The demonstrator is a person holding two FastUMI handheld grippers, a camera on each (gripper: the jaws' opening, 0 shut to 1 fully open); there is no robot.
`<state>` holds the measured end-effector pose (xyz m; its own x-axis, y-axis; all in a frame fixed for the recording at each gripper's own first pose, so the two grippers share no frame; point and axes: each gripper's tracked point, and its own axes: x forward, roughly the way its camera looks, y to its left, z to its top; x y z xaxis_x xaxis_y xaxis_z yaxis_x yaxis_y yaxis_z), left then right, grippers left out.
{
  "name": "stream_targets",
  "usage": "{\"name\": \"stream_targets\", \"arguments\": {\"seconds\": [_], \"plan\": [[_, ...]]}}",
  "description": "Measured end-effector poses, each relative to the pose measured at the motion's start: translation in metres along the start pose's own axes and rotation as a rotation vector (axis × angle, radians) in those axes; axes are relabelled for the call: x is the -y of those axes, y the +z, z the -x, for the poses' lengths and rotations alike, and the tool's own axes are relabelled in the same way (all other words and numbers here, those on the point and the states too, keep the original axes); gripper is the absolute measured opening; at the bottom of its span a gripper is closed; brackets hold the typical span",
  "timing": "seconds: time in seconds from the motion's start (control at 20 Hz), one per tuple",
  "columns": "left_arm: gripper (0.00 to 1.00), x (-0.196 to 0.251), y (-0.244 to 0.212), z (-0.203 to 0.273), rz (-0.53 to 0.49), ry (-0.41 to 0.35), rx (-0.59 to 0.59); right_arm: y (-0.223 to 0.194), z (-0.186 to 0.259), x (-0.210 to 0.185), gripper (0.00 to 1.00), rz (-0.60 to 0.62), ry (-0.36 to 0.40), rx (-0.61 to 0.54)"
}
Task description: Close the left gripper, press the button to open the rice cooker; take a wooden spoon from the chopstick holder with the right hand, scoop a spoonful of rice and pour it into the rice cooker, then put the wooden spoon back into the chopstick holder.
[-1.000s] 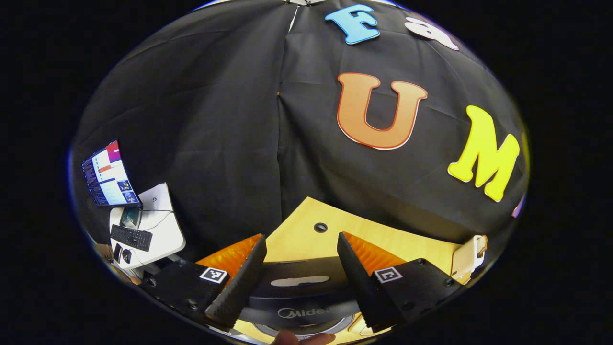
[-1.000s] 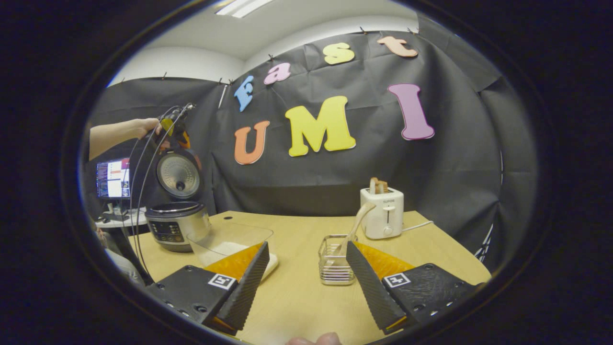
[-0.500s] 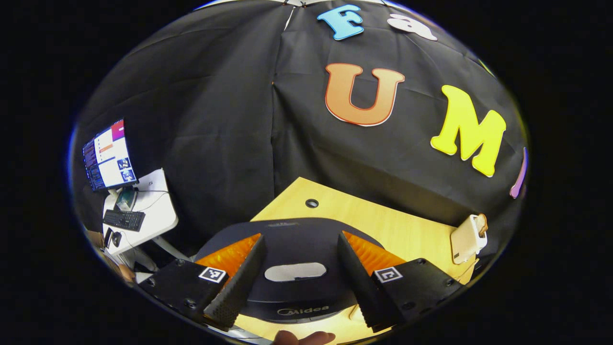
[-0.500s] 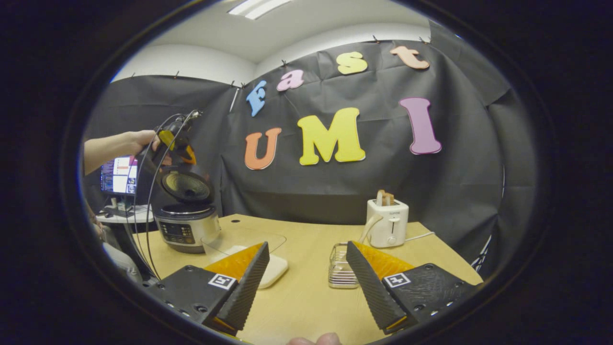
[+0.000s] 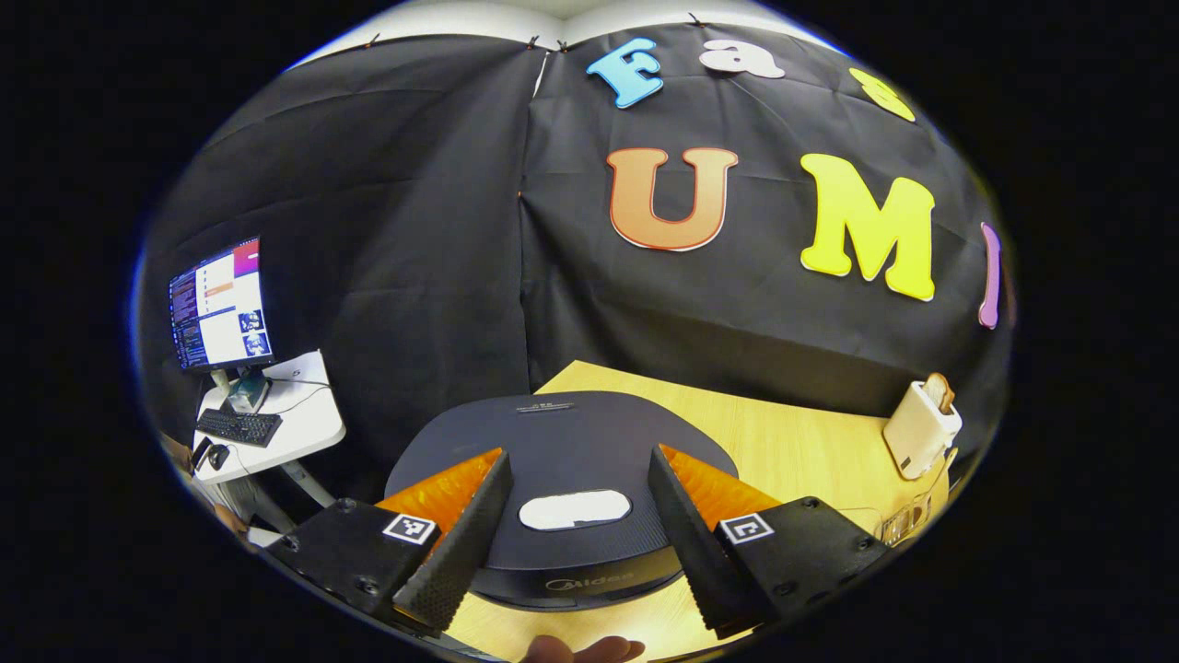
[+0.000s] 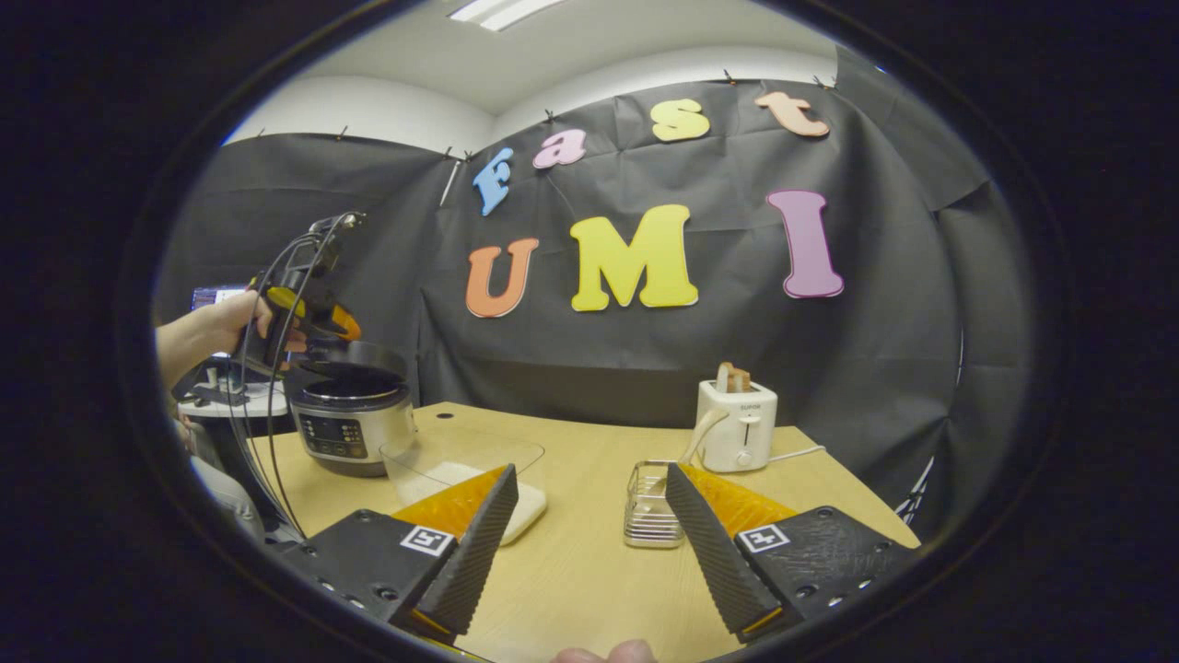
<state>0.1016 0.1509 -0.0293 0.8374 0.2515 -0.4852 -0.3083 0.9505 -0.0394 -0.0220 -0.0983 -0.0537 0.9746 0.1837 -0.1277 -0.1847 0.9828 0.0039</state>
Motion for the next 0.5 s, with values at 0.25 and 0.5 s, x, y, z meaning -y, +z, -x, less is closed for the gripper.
{"name": "stream_targets", "arguments": {"seconds": [0.25,0.5], "plan": [[0.96,0.001,-0.020,0.001,-0.007,0.008,0.024,-0.004,-0.002,-0.008,0.92,-0.031,0.013,-0.018],[0.96,0.001,-0.034,-0.001,-0.039,0.035,0.052,-0.005,-0.002,-0.017,0.96,-0.013,0.023,-0.022]]}}
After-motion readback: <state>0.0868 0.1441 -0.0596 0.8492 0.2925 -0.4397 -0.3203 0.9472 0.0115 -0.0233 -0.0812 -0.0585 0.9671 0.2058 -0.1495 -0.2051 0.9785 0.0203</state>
